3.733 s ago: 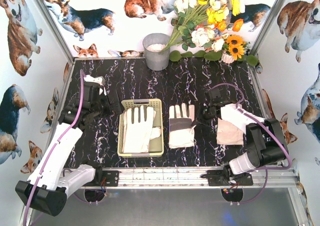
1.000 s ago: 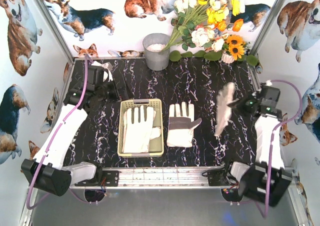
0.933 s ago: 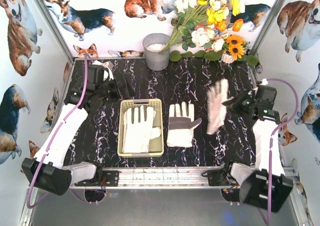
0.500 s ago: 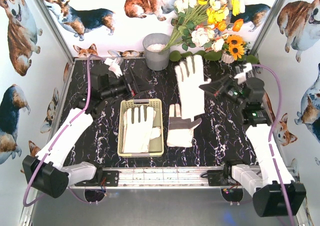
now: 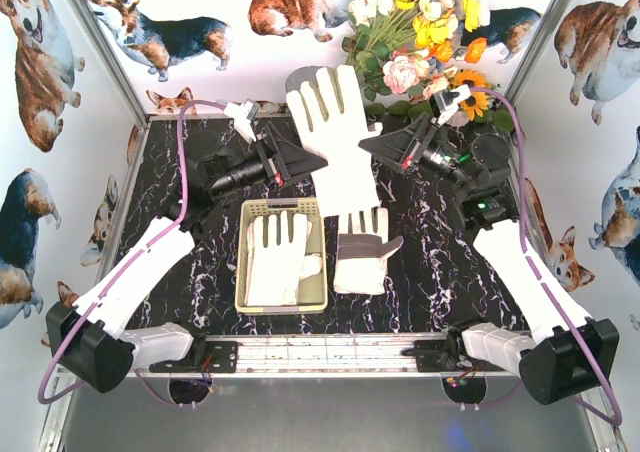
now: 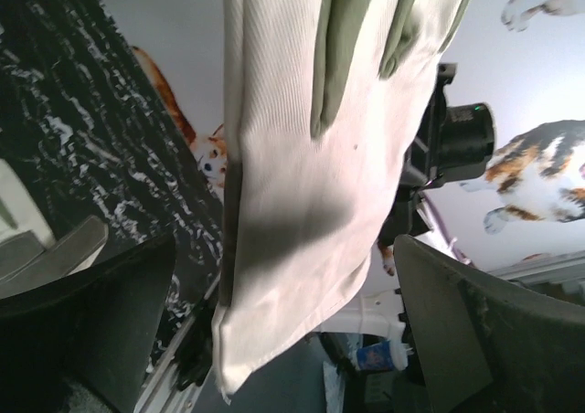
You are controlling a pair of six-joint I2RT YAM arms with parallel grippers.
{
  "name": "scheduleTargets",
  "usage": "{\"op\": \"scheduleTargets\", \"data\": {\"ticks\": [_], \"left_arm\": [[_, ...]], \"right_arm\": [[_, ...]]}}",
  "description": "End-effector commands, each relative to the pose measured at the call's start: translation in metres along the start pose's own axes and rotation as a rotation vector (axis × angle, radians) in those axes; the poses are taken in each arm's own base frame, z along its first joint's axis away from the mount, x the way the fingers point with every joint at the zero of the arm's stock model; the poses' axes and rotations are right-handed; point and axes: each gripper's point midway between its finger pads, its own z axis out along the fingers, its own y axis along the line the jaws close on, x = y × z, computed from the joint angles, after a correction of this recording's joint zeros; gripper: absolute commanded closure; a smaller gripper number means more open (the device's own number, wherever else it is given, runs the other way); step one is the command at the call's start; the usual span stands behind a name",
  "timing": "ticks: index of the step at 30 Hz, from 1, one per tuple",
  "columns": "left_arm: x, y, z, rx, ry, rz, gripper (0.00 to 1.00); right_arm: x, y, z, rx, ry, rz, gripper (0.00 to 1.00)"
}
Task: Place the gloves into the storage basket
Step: Pair the glove with the glove.
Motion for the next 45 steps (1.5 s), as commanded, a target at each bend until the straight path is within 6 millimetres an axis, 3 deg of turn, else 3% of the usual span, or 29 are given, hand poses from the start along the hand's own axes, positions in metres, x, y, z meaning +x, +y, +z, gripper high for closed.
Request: {"op": "scheduleTargets", "data": {"ticks": [1,2,5,10,11,12,14,18,21,28,34,45], "left_arm": [[-0.017,-0.038,0.001,0.144,-0.065,-0.001,0.03],[-0.019,-0.044,0.000,0.171,-0.074,0.002,0.06],[-0.019,-0.049,-0.001,0.190,-0.073,-0.004,0.29],[-0.017,-0.052,-0.005,0.203,-0.074,-0.013,0.78],[-0.017,-0.053,-0.006,0.202,-0.076,-0.011,0.92],[-0.016,-0.053,-0.007,0.198,-0.075,-0.008,1.00],[-0.015,-0.051,-0.008,0.173,-0.069,0.018,1.00],[-0.012,-0.053,-0.010,0.144,-0.035,0.070,1.00],[-0.005,-0.050,-0.011,0.130,0.008,0.082,1.00],[0.011,-0.062,-0.019,0.188,0.110,0.117,1.00],[0.020,-0.089,-0.029,0.301,0.176,0.143,1.00],[0.020,-0.120,-0.036,0.413,0.230,0.138,1.00]], "right_arm": [[-0.003,0.039,-0.001,-0.103,-0.020,-0.081,1.00],[-0.002,0.037,-0.002,-0.095,-0.018,-0.081,1.00],[0.003,0.035,-0.005,-0.070,-0.013,-0.090,1.00],[0.006,0.022,-0.010,-0.005,-0.021,-0.102,1.00],[0.007,0.019,-0.011,0.008,-0.025,-0.103,0.96],[0.007,0.016,-0.013,0.020,-0.032,-0.109,0.89],[0.006,0.010,-0.016,0.056,-0.057,-0.130,0.71],[0.000,-0.008,-0.032,0.174,-0.117,-0.211,0.25],[0.002,-0.022,-0.045,0.260,-0.099,-0.242,0.11],[-0.005,-0.025,-0.058,0.295,-0.053,-0.298,0.06],[0.002,-0.013,-0.042,0.175,0.057,-0.249,0.06],[0.023,0.009,-0.016,0.001,0.179,-0.178,0.06]]}}
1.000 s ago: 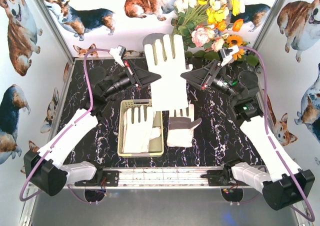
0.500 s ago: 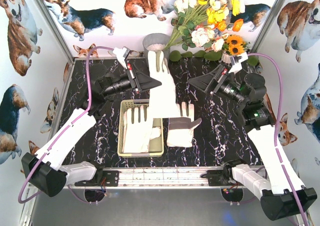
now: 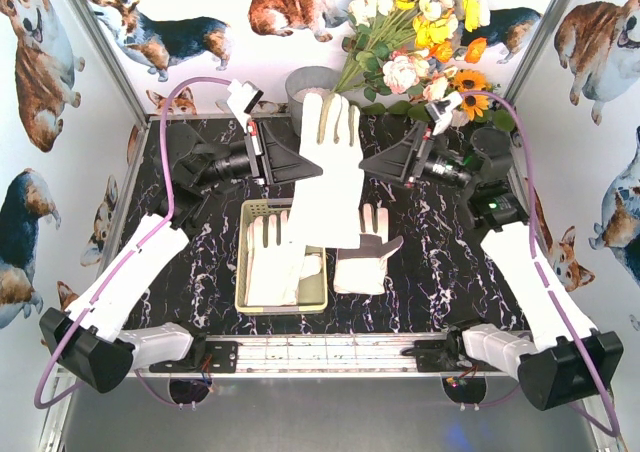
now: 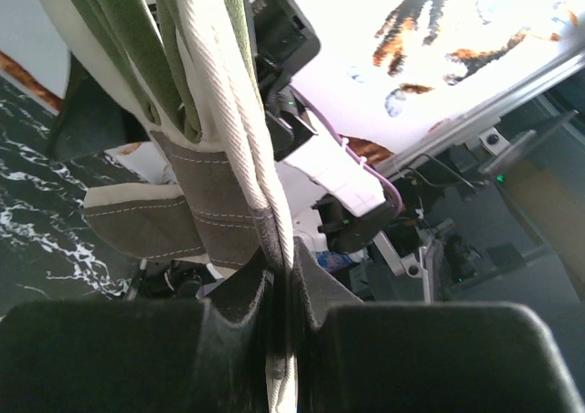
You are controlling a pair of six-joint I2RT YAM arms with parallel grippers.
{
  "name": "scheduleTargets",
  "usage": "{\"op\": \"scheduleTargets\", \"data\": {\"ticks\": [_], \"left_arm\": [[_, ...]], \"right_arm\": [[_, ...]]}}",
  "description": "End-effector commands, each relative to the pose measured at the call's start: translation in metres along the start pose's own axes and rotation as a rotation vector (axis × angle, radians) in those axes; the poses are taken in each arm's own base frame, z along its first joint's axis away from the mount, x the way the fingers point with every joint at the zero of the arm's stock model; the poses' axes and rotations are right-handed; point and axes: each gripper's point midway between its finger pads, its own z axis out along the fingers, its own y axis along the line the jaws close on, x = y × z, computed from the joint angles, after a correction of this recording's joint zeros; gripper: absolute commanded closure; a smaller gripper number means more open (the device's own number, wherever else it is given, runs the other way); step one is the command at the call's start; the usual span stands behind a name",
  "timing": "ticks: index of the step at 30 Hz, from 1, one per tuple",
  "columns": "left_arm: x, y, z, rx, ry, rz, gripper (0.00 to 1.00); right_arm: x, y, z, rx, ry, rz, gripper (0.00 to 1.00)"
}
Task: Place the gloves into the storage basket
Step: Pair the glove with the glove.
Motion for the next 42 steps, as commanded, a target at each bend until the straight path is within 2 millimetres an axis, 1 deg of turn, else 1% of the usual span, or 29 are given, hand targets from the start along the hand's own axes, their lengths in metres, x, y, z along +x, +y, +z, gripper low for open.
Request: {"op": "scheduleTargets", "data": {"ticks": [1,4,9,15,18,20,22,24,28,29,31,33,38,39,42], "left_arm": [[-0.001,-0.025,0.000,0.084,0.027,0.029,1.00],[0.001,-0.024,0.000,0.081,0.036,0.019,1.00],[0.002,-0.026,0.000,0.087,0.038,0.021,1.00],[-0.001,-0.023,0.000,0.069,0.004,0.027,1.00],[-0.007,-0.013,-0.001,0.012,-0.057,0.038,1.00],[-0.010,-0.005,-0.002,-0.026,-0.091,0.042,1.00],[-0.011,0.001,-0.004,-0.062,-0.110,0.049,1.00],[-0.013,0.007,-0.007,-0.109,-0.124,0.061,1.00],[-0.010,0.020,-0.012,-0.178,-0.127,0.053,1.00],[-0.009,0.022,-0.013,-0.186,-0.129,0.053,1.00],[-0.009,0.023,-0.014,-0.196,-0.130,0.054,1.00],[-0.009,0.023,-0.016,-0.200,-0.130,0.055,1.00],[-0.008,0.024,-0.018,-0.211,-0.125,0.057,1.00],[-0.007,0.024,-0.018,-0.211,-0.121,0.056,1.00],[-0.005,0.024,-0.019,-0.213,-0.118,0.057,1.00]], "right_arm": [[-0.010,0.052,0.005,-0.171,-0.009,-0.100,0.06],[-0.017,0.068,0.006,-0.223,-0.027,-0.117,0.06],[-0.022,0.076,0.018,-0.258,0.004,-0.117,0.06],[-0.021,0.094,0.022,-0.347,0.053,-0.090,0.09],[-0.011,0.091,0.020,-0.342,0.114,-0.072,0.14],[-0.001,0.091,0.015,-0.343,0.166,-0.051,0.22],[0.004,0.090,0.012,-0.337,0.182,-0.042,0.26],[0.010,0.083,0.010,-0.302,0.191,-0.026,0.27],[0.017,0.075,0.006,-0.272,0.185,-0.020,0.34],[0.019,0.074,0.006,-0.270,0.184,-0.016,0.35],[0.021,0.073,0.004,-0.266,0.186,-0.010,0.41],[0.024,0.069,0.004,-0.258,0.195,-0.001,0.44],[0.035,0.056,0.002,-0.214,0.235,0.023,0.49],[0.038,0.060,-0.002,-0.217,0.233,0.008,0.49],[0.043,0.060,-0.006,-0.211,0.241,0.011,0.50]]}}
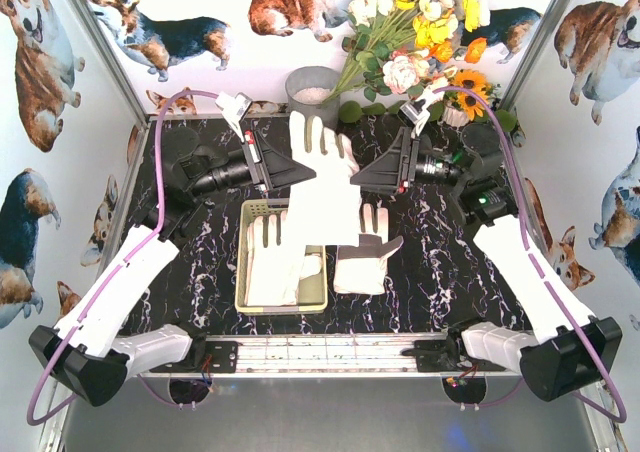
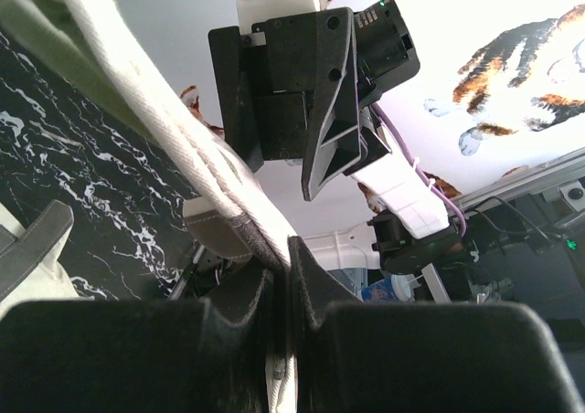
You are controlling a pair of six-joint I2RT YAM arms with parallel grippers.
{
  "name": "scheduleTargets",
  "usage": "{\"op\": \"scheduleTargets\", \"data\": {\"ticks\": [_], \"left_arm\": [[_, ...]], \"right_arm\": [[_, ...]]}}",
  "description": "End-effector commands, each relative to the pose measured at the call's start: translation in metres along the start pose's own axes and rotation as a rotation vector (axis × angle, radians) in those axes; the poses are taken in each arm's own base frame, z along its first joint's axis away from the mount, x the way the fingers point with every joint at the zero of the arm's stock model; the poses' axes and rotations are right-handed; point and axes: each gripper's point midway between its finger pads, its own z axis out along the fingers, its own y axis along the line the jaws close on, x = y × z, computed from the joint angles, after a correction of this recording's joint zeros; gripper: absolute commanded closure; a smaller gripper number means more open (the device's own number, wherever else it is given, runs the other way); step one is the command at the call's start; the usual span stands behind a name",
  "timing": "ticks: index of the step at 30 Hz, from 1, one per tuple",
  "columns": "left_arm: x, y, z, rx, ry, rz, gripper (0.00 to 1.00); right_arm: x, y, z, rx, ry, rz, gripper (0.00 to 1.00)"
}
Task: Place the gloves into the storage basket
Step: Pair the glove with the glove.
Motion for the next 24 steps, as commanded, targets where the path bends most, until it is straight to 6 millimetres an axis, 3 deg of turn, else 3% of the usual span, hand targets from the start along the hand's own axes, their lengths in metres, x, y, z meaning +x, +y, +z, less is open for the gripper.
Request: {"op": "scheduleTargets", "data": {"ticks": [1,12,16,20,24], "left_arm": [[-0.006,-0.010,-0.007,0.008,-0.030,0.052,1.00],[-0.004,-0.014,-0.006,0.029,-0.010,0.044,1.00],[-0.003,-0.008,-0.005,0.010,-0.008,0.045,1.00],[0.000,0.013,-0.004,-0.060,-0.005,0.040,1.00],[0.006,0.051,-0.002,-0.205,0.015,0.041,1.00]], "right_arm": [[0.017,0.014,-0.009,-0.018,0.036,-0.045,0.50],[0.030,0.008,-0.014,-0.009,0.044,-0.025,0.56],[0.026,0.005,-0.013,0.002,0.013,-0.018,0.73],[0.019,-0.004,-0.012,0.052,-0.032,-0.024,1.00],[0.021,-0.033,-0.019,0.230,-0.057,-0.005,1.00]]}}
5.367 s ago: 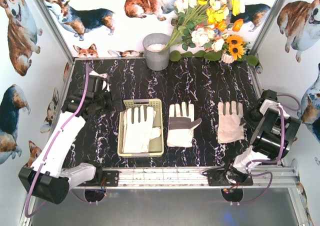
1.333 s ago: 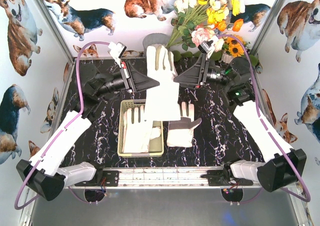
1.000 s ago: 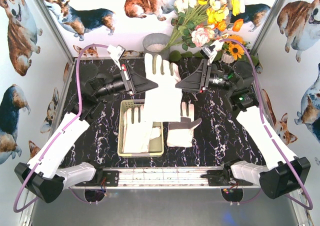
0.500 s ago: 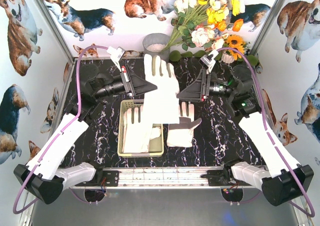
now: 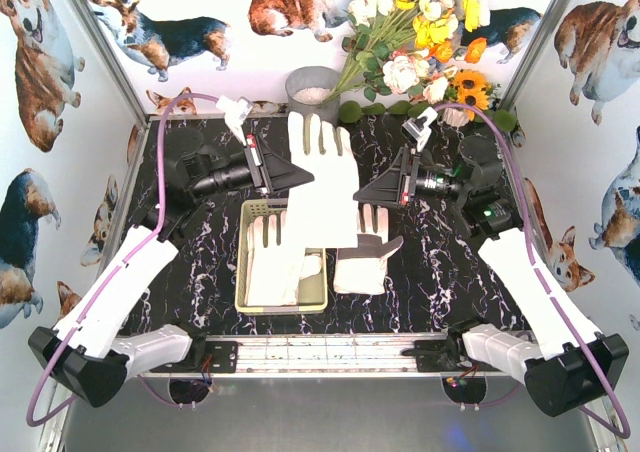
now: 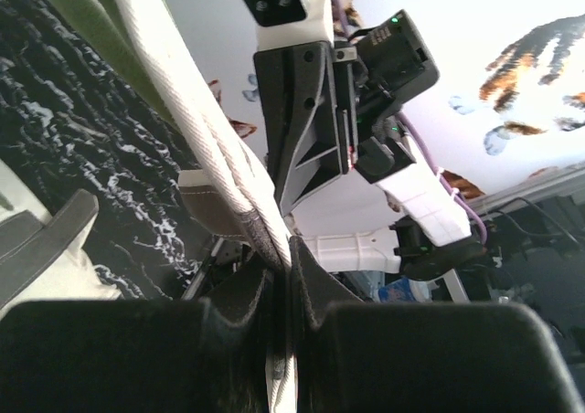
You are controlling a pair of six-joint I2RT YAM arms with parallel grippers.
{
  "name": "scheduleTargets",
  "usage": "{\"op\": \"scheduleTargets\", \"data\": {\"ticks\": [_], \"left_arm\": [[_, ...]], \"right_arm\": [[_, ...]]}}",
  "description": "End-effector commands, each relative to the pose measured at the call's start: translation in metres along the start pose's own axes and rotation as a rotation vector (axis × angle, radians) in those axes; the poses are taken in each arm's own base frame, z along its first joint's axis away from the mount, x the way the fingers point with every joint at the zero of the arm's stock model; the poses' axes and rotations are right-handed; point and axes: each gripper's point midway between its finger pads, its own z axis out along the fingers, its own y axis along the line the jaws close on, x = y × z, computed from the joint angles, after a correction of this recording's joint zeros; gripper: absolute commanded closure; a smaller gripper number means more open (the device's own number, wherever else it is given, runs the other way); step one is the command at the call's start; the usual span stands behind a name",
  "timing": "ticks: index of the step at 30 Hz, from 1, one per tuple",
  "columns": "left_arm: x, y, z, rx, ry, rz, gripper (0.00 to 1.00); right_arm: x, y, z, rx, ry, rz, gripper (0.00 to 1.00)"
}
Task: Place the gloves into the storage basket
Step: Pair the glove with the glove.
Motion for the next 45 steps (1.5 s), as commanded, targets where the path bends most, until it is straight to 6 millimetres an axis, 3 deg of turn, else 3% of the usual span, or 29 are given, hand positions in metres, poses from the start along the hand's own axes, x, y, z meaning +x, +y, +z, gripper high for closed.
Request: {"op": "scheduleTargets", "data": {"ticks": [1,9,21,28,34,45], "left_arm": [[0.002,0.043,0.005,-0.167,0.009,0.024,1.00],[0.026,0.094,0.041,-0.288,0.072,0.028,1.00],[0.090,0.164,0.098,-0.473,0.150,-0.027,1.00],[0.139,0.190,0.134,-0.533,0.226,-0.038,1.00],[0.160,0.231,0.125,-0.678,0.274,0.001,1.00],[0.171,0.266,0.118,-0.788,0.295,0.044,1.00]], "right_arm": [[-0.002,-0.020,-0.009,0.184,-0.060,-0.044,1.00],[0.024,-0.090,-0.041,0.568,-0.078,0.094,1.00],[0.053,-0.155,-0.102,0.995,-0.106,0.128,1.00],[0.056,-0.182,-0.114,1.094,-0.113,0.109,1.00],[0.054,-0.206,-0.111,1.122,-0.119,0.105,1.00],[0.037,-0.234,-0.093,1.132,-0.076,0.090,1.00]]}}
